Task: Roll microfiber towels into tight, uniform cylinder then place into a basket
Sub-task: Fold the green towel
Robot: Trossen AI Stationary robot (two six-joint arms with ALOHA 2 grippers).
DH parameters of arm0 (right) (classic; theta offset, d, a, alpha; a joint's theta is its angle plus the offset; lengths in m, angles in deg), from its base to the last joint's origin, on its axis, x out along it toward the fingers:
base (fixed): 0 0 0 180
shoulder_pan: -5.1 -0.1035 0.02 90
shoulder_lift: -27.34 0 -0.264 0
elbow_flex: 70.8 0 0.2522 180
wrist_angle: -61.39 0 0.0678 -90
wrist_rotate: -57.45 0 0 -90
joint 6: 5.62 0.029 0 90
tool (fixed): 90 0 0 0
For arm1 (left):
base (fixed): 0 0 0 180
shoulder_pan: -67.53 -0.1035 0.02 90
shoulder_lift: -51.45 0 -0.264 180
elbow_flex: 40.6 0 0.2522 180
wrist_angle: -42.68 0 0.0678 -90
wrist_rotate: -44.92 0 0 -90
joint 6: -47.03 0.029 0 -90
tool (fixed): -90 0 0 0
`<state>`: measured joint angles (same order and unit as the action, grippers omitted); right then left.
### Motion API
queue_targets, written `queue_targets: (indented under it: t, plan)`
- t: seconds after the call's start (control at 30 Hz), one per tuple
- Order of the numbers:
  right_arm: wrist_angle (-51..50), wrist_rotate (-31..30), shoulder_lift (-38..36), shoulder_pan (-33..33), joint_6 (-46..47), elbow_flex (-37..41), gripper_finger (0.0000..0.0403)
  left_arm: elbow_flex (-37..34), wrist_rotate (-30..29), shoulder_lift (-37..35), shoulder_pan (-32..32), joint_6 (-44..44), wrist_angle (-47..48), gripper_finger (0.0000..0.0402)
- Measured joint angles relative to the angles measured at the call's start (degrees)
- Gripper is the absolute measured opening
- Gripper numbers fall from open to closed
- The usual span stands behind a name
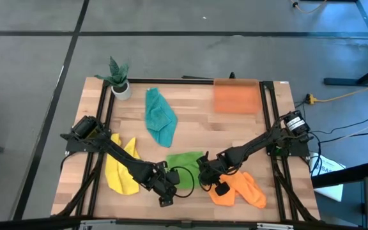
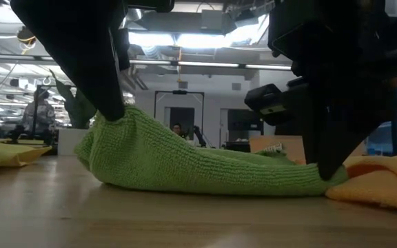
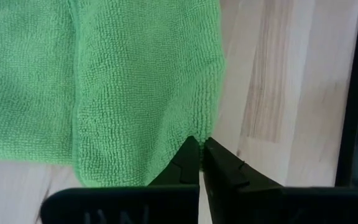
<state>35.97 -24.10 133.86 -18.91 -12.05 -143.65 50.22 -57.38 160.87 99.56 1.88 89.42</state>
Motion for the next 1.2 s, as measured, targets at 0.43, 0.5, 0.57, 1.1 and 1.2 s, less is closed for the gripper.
queue_targets:
  t: [0.43, 0.5, 0.57, 1.1, 1.2]
  plan:
    - [0.2, 2.8, -3.1, 3.9, 3.9, -0.1, 0.0003, 0.0, -0.1, 0.0, 0.5, -10.0, 5.5, 0.0000]
    - [0.4, 2.8, -3.4, 4.7, 6.2, -0.1, 0.0002, 0.0, -1.5, 0.0, 0.5, -10.4, 5.6, 0.0000]
    - [0.1, 3.1, -3.3, 5.6, 8.9, -0.1, 0.0002, 0.0, -2.8, 0.0, 0.4, -11.5, 5.7, 0.0000]
    - [0.3, 3.3, -4.1, 13.0, 22.9, -0.1, 0.0000, 0.0, -8.1, -0.4, -0.9, -27.8, 16.0, 0.0000]
    - [-0.3, 0.2, -4.1, 13.8, 24.8, -0.1, 0.0000, 0.0, -11.9, -0.4, -1.1, -33.2, 17.4, 0.0000]
